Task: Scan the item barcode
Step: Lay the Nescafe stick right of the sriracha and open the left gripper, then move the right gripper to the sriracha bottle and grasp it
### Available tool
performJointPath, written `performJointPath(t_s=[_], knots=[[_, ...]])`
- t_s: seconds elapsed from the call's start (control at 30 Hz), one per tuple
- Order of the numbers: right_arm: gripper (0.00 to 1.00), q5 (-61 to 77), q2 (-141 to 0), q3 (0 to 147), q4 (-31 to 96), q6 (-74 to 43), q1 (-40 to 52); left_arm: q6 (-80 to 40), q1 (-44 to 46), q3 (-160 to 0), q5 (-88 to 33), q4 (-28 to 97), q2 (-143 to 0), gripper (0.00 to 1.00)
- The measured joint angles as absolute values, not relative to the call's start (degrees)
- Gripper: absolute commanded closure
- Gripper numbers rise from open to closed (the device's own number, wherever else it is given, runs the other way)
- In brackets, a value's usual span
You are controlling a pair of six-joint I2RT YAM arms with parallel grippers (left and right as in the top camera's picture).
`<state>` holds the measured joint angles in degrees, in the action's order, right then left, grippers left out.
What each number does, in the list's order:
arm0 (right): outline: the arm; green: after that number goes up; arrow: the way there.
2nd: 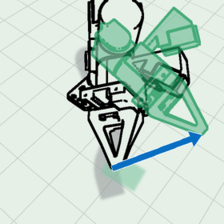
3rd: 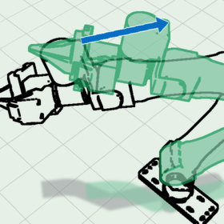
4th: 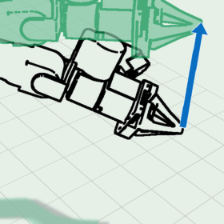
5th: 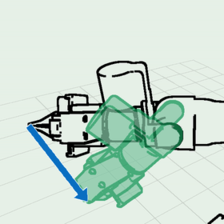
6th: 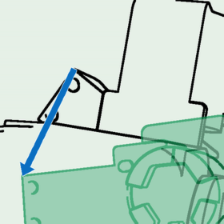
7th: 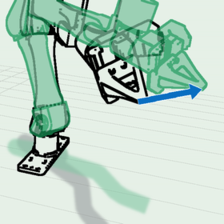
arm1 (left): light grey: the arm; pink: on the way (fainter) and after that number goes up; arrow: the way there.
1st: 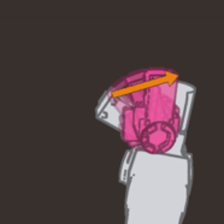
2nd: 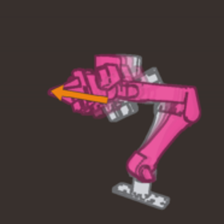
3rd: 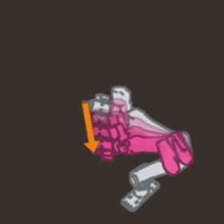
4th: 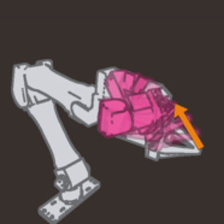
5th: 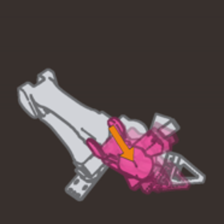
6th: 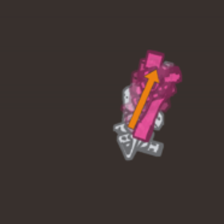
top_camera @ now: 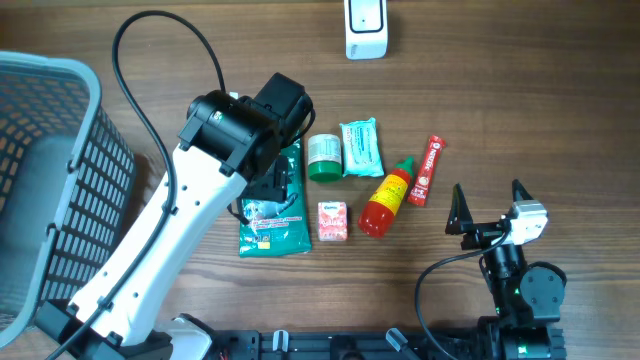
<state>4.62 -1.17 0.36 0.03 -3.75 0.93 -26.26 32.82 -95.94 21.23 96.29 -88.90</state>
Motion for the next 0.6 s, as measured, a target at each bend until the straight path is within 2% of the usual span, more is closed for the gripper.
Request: performJointPath(t_s=[0.6], knots=[[0.00, 3.77, -1.17, 0.36, 0.01, -2.42, 0.93, -26.28, 32.82, -95.94, 21.41, 96.20, -88.90, 0.00]])
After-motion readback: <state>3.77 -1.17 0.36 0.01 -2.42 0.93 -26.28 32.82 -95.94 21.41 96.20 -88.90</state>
